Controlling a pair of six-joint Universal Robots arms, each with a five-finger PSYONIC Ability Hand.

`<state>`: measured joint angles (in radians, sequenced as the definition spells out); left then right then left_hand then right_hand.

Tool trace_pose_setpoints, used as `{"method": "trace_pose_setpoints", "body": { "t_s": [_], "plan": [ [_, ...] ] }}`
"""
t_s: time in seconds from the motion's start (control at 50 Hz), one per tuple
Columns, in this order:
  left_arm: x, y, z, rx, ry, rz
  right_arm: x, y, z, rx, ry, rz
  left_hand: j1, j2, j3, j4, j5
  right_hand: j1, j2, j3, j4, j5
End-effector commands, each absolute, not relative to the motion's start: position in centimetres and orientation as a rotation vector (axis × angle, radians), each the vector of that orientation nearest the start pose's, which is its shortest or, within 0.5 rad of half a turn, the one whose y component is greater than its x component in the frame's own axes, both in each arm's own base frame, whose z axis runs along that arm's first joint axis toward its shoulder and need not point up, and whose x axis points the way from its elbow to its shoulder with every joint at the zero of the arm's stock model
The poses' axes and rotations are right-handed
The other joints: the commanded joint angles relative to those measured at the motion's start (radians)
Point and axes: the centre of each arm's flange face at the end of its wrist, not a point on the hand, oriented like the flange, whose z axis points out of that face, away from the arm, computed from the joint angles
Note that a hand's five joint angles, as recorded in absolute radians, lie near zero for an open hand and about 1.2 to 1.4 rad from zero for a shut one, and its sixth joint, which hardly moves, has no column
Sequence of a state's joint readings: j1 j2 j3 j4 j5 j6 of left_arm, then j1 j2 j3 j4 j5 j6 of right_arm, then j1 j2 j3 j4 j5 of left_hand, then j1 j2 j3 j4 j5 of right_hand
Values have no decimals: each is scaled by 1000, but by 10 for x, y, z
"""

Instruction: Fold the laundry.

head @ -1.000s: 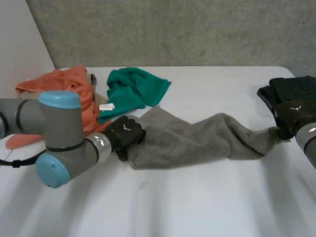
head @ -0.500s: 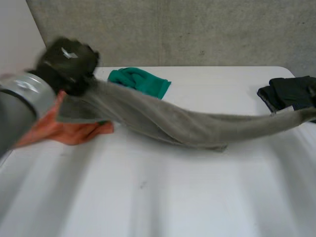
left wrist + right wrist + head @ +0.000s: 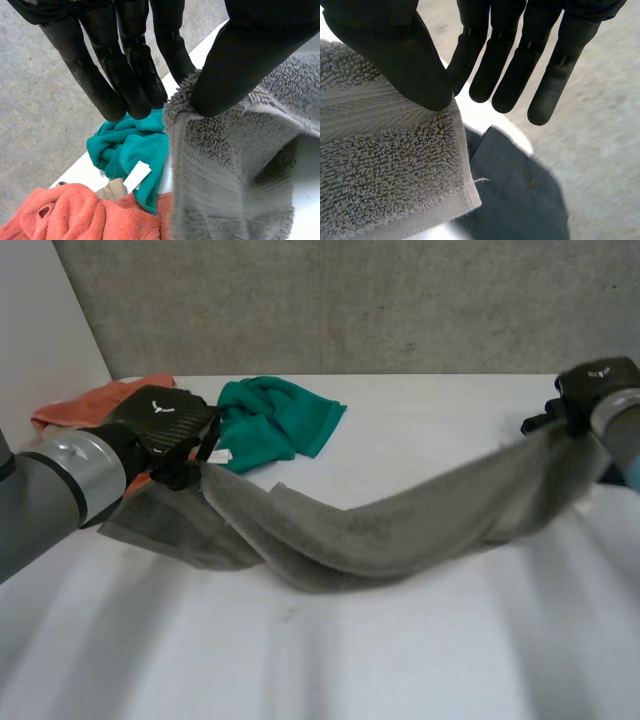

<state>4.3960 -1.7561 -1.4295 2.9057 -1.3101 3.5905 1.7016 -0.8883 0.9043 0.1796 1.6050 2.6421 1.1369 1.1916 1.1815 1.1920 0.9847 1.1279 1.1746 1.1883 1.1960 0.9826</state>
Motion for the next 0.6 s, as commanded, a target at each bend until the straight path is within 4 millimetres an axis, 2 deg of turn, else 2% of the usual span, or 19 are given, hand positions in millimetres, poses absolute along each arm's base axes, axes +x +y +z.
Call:
{"method": "trace_pose_setpoints", "body": {
  "t_s": [0.02,0.08,0.18,0.26,0.28,0.32,0.34,0.36,0.4,0.5,0.6],
  "plan": [
    [-248,-258,279,1167,2285,-1983,221,-453,215,-670,2339,-2332,259,205,215,204,237,-953,-1000,-1014,-1021,-983],
    [-247,-260,281,1149,2271,-1992,232,-448,213,-743,2348,-2284,259,205,215,204,237,-953,-1000,-1014,-1021,-983],
    [-246,-260,287,1128,2254,-2009,218,-434,231,-711,2435,-2219,259,205,215,204,237,-953,-1000,-1014,-1021,-983],
    [-246,-257,292,1116,2254,-2038,203,-403,237,-733,2591,-2034,259,205,215,204,237,-953,-1000,-1014,-1021,-983],
    [-246,-256,294,1109,2255,-2048,200,-384,237,-770,2650,-1925,259,205,215,204,237,-953,-1000,-1014,-1021,-983],
    [-246,-255,297,1108,2252,-2061,196,-366,236,-811,2700,-1816,259,205,215,204,237,-948,-995,-1008,-1016,-977],
    [-246,-254,298,1106,2249,-2070,194,-356,233,-828,2720,-1754,259,205,215,204,237,-904,-951,-964,-972,-933],
    [-246,-253,301,1101,2243,-2083,191,-339,228,-868,2741,-1642,259,205,215,204,237,-831,-877,-891,-899,-860],
    [-247,-252,305,1100,2233,-2101,190,-323,220,-902,2735,-1548,259,205,215,204,237,-728,-775,-788,-796,-757],
    [-249,-252,315,1095,2197,-2139,204,-282,188,-1008,2568,-1341,259,205,215,204,237,-340,-387,-401,-409,-370],
    [-250,-253,320,1094,2183,-2157,218,-267,162,-1061,2474,-1345,259,205,215,204,237,-340,-386,-400,-408,-369]
  ]
}}
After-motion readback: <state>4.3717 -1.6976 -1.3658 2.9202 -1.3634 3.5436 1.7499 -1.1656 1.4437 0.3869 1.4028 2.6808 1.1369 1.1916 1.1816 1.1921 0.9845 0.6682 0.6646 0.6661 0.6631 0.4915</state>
